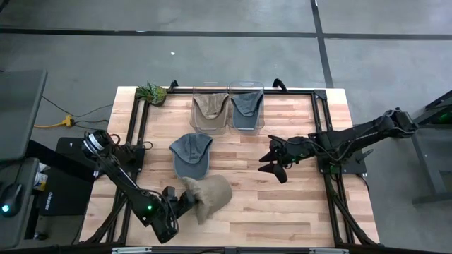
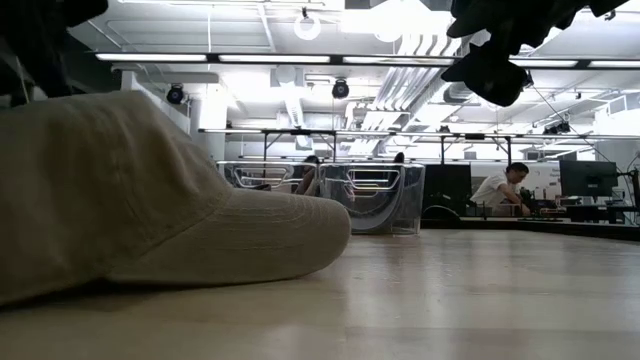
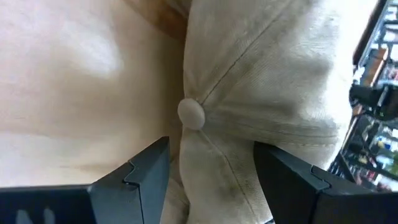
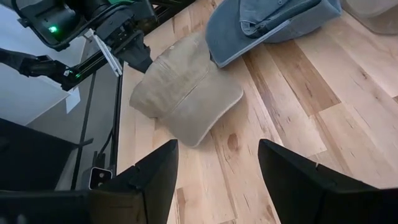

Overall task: Pick & Place hat
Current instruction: Put the brown cap into the left transparent bin

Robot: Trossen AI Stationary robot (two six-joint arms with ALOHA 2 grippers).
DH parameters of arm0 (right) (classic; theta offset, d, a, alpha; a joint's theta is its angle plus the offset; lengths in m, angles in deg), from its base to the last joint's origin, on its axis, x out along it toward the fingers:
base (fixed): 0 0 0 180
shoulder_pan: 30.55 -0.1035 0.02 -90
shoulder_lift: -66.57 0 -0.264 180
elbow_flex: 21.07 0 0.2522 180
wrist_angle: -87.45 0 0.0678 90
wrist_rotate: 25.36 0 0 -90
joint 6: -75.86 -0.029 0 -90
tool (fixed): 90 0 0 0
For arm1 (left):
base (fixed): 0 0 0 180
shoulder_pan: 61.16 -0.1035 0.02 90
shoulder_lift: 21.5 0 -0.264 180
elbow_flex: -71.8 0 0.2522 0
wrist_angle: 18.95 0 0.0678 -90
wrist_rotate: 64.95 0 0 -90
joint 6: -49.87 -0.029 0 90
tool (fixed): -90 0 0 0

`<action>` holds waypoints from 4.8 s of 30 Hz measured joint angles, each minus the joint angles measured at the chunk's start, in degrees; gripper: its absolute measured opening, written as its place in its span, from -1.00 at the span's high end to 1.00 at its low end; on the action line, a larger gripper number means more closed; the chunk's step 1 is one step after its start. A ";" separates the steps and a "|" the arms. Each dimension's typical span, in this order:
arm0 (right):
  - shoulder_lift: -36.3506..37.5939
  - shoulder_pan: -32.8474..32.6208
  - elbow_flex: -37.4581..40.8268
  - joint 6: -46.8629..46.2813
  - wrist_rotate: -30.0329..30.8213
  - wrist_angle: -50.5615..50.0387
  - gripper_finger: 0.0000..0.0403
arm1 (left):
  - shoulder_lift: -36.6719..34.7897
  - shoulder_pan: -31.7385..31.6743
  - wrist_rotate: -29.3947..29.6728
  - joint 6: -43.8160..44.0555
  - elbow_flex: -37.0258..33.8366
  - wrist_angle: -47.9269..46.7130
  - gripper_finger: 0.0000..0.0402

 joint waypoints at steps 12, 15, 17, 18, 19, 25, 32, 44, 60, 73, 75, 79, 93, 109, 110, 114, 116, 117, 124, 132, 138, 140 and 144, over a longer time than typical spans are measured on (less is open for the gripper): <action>-0.02 0.00 0.00 -1.47 -2.49 1.58 -0.08 | -0.01 1.72 5.50 -8.32 -0.01 -7.40 -0.06; -0.02 0.00 0.00 -1.62 -2.65 3.55 -0.08 | -0.01 3.59 6.40 -8.32 -0.02 -9.80 -0.06; -0.02 0.00 0.00 -2.01 -3.06 5.29 -0.07 | -0.01 4.90 7.00 -8.28 -0.04 -11.33 -0.06; -0.02 0.00 0.00 -2.20 -3.13 6.20 -0.07 | -0.01 5.73 7.64 -8.15 -0.04 -12.34 -0.06; -0.02 0.00 0.00 -2.62 -3.31 7.22 -0.08 | -0.01 6.62 8.54 -8.05 -0.04 -13.60 -0.06; -0.04 0.00 0.00 -3.37 -2.71 15.26 -0.08 | -0.04 12.03 15.43 -5.05 -0.13 -19.90 -0.06; -0.06 0.00 -4.87 -3.41 1.91 16.68 -0.08 | -0.11 14.86 24.55 -4.53 -4.47 -17.07 -0.06; -0.06 0.00 -18.28 2.88 8.62 8.51 -0.08 | -0.12 14.83 29.06 -17.35 -19.05 17.09 -0.06; -0.57 -2.27 -23.21 5.84 13.83 5.89 -0.08 | 4.08 13.92 31.36 -19.98 -19.51 21.58 -0.06; -1.40 -3.10 -23.20 5.58 15.19 5.76 -0.08 | 4.54 7.17 12.81 -23.44 -13.33 20.35 -0.06; -1.40 -3.08 -23.17 5.58 15.19 5.75 -0.08 | 4.62 6.27 9.63 -23.28 -11.85 17.60 -0.06; -1.40 -3.08 -23.17 5.59 15.18 5.53 -0.08 | 4.69 5.16 7.13 -23.56 -9.47 13.55 -0.06; -1.40 -3.08 -23.15 6.04 15.13 5.06 -0.08 | 4.85 1.08 15.14 -29.47 -8.94 18.09 -0.06; -1.37 -3.06 -23.15 6.05 14.17 4.03 -0.08 | 4.84 1.20 22.37 -34.00 -8.74 25.84 -0.06; -1.37 -3.06 -23.15 6.06 14.12 3.93 -0.08 | 4.84 1.20 22.28 -34.48 -8.52 26.14 -0.06; -1.37 -3.06 -23.15 6.04 13.89 3.77 -0.08 | 4.81 1.20 21.58 -36.96 -6.91 26.27 -0.06; -1.37 -3.06 -23.15 6.05 13.87 3.78 -0.08 | 4.76 1.20 22.39 -39.20 -6.05 26.29 -0.06; -1.37 -3.06 -23.15 6.04 13.86 3.78 -0.08 | 4.75 1.20 23.16 -40.30 -5.60 26.27 -0.06; -1.37 -3.06 -23.15 6.00 13.41 3.78 -0.08 | 4.71 1.20 24.30 -43.17 -3.67 26.35 -0.06; -1.89 -3.06 -23.12 5.42 12.53 3.82 -0.08 | 4.71 1.20 25.47 -43.19 -3.67 26.25 -0.06; -1.96 -3.06 -23.10 5.40 12.55 3.82 -0.08 | 4.67 1.20 27.09 -43.71 -3.67 26.43 -0.06; -1.96 -3.06 -23.10 5.40 12.55 3.82 -0.08 | 4.65 1.20 27.79 -44.39 -3.67 26.97 -0.06; -1.96 -3.06 -23.10 5.38 12.55 3.82 -0.08 | 4.62 1.20 27.67 -45.65 -3.67 28.92 -0.06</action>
